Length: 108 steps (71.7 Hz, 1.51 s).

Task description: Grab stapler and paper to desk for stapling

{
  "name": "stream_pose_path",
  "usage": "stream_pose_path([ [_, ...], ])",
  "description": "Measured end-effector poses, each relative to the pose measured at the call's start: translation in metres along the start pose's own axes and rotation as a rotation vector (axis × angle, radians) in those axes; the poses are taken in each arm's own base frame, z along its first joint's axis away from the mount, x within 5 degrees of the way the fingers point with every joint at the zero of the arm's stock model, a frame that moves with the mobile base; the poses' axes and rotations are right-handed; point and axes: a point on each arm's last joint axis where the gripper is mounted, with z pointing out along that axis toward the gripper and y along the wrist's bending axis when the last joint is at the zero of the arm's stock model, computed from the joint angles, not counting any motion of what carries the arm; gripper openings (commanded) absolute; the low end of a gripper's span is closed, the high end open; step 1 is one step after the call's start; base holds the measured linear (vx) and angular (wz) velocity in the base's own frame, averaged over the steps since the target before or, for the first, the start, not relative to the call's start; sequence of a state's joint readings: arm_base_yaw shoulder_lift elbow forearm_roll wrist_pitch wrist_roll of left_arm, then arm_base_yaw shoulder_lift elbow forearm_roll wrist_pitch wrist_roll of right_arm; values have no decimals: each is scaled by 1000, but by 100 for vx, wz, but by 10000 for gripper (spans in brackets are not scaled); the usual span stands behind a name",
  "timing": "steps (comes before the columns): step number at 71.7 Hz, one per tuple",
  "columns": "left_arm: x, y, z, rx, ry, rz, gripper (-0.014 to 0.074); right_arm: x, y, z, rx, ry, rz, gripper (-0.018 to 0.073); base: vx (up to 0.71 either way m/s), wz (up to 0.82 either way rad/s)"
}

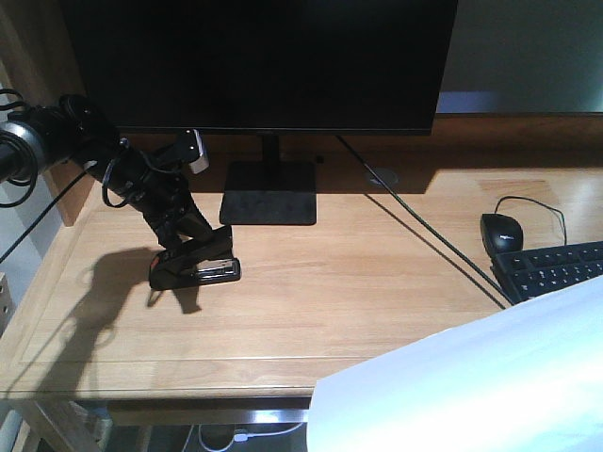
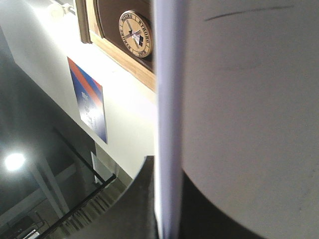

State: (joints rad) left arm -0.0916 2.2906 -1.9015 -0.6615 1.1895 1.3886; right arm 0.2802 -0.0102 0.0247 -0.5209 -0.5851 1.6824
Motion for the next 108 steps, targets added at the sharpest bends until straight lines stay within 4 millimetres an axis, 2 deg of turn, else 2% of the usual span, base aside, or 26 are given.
stream_pose_path([
  [21, 0, 0, 0, 0, 0, 0, -6, -1, -3, 0, 28, -11, 9, -3, 0, 0],
  [34, 0, 0, 0, 0, 0, 0, -6, -1, -12, 0, 135, -8, -6, -3, 0, 0],
  [43, 0, 0, 0, 0, 0, 0, -6, -4, -12, 7, 206, 20, -32, -3, 0, 0],
  [57, 0, 0, 0, 0, 0, 0, -6, -13, -1, 40, 292, 141, -202, -3, 0, 0],
  [71, 0, 0, 0, 0, 0, 0, -6, -16, -8, 85, 378, 346, -361, -3, 0, 0],
  [85, 0, 0, 0, 0, 0, 0, -6, -10, -38, 124, 466, 585, -421, -3, 0, 0],
  [100, 0, 0, 0, 0, 0, 0, -6, 2, -80, 152, 536, 807, -433, -3, 0, 0],
  [108, 0, 0, 0, 0, 0, 0, -6, 7, -95, 166, 518, 897, -422, -3, 0, 0],
])
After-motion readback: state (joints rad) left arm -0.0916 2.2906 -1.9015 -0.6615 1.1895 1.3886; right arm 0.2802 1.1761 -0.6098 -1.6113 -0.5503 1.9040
